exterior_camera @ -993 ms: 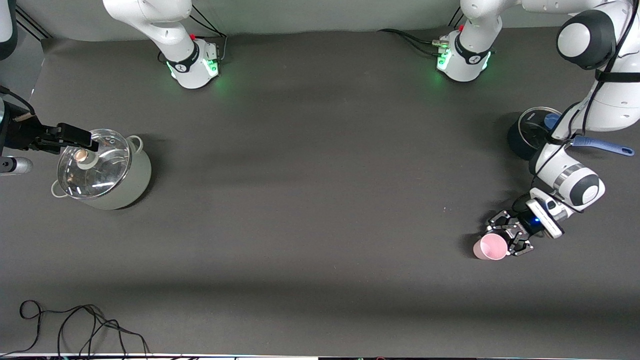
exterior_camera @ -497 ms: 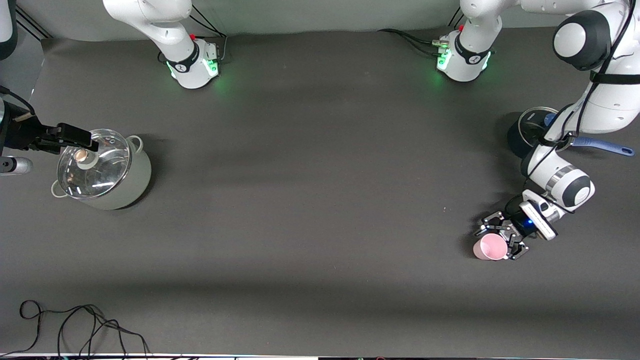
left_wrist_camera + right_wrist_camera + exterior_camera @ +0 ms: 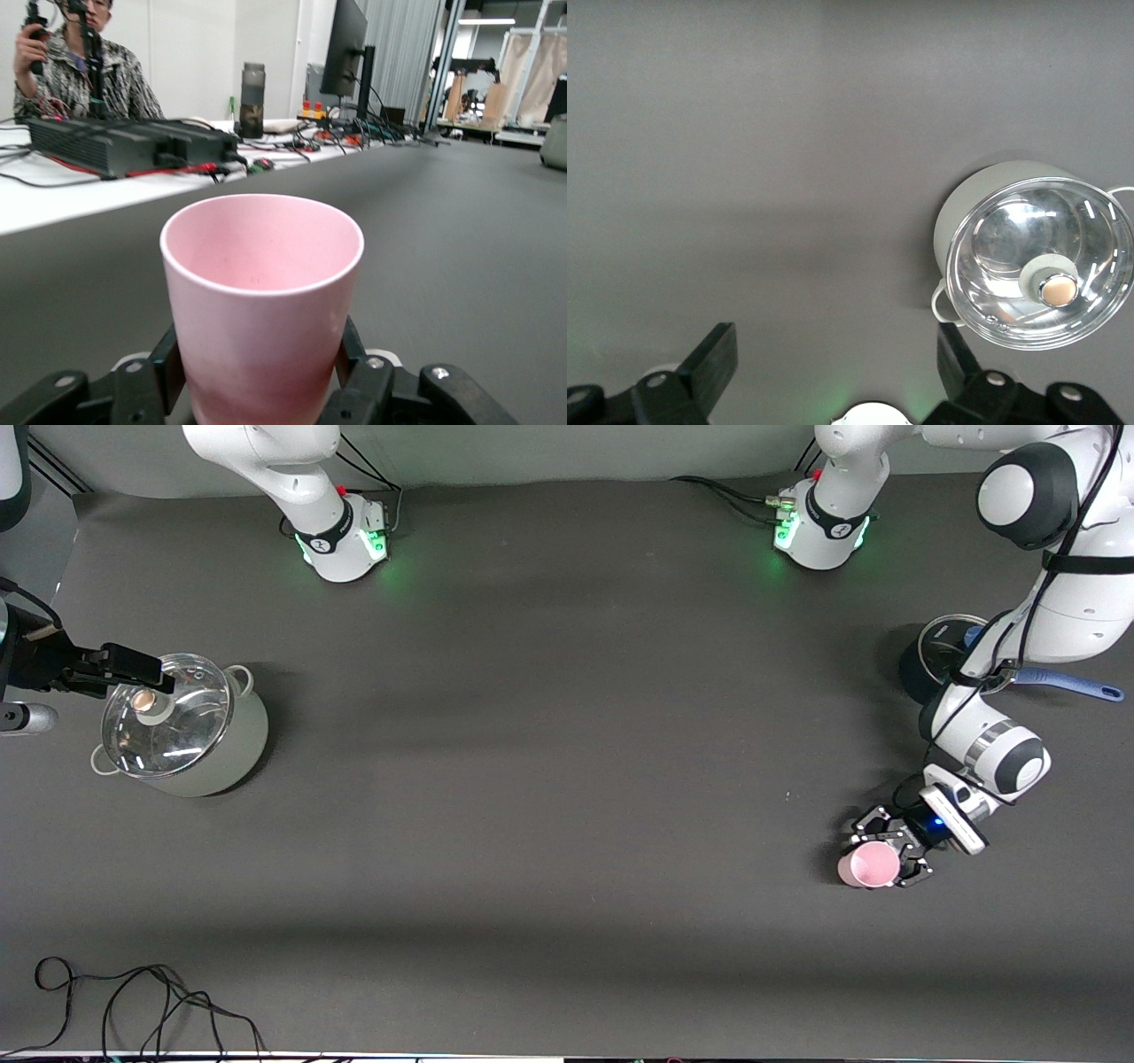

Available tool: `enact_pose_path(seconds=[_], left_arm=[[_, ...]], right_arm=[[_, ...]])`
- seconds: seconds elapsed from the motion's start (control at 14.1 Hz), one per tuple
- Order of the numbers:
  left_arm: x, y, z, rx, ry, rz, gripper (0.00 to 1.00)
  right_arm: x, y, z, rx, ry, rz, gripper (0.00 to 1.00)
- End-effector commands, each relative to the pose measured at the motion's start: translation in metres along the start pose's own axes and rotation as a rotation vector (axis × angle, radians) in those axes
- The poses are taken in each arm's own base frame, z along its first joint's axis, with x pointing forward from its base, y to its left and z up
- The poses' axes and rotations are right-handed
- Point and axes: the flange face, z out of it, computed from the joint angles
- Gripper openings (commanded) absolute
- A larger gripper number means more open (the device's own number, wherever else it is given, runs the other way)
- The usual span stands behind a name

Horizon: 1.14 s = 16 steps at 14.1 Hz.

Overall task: Transfer pink cup from left to right arm
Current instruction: 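Close the left gripper around the pink cup's side, then lift the pink cup with the left gripper toward the table middle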

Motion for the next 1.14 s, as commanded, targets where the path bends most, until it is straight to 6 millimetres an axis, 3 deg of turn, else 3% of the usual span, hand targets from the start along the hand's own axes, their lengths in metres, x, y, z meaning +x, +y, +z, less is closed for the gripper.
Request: enact_pose_path(seconds=[0.0,0.14,0.35,0.57,0.71,0.85,1.06], left_arm=[[0.097,0.005,0.001,-0.001,-0.042,-0.056,0.30],[0.150,0.029,0.014,0.003,-0.093,-0.102,0.27],[0.217,0.094,0.051,0.037,-0.163,-0.116,0.27],[0.277,0.196,0.103,0.109,-0.179,-0.127,0.27],[0.306,0.263,0.137,0.111,-0.180,-0.129,0.27],[0.319,0.343,0.180,0.106,-0.230,-0.145,0.27],[0.346,0.432,0.212,0.109,-0.268,-0.147,0.26]], right_arm=[[0.004,-0.001,-0.004,0.010,0.009,-0.019,1.00],[0.004,-0.001,-0.004,0.014,0.010,-0.017,1.00],[0.004,0.002,-0.005,0.014,0.010,-0.013,1.00],[0.004,0.003,-0.005,0.014,0.010,-0.011,1.00],[0.004,0.002,-0.005,0.014,0.010,-0.010,1.00],[0.004,0.002,-0.005,0.014,0.010,0.007,1.00],[0.004,-0.001,-0.005,0.040,0.010,0.037,1.00]])
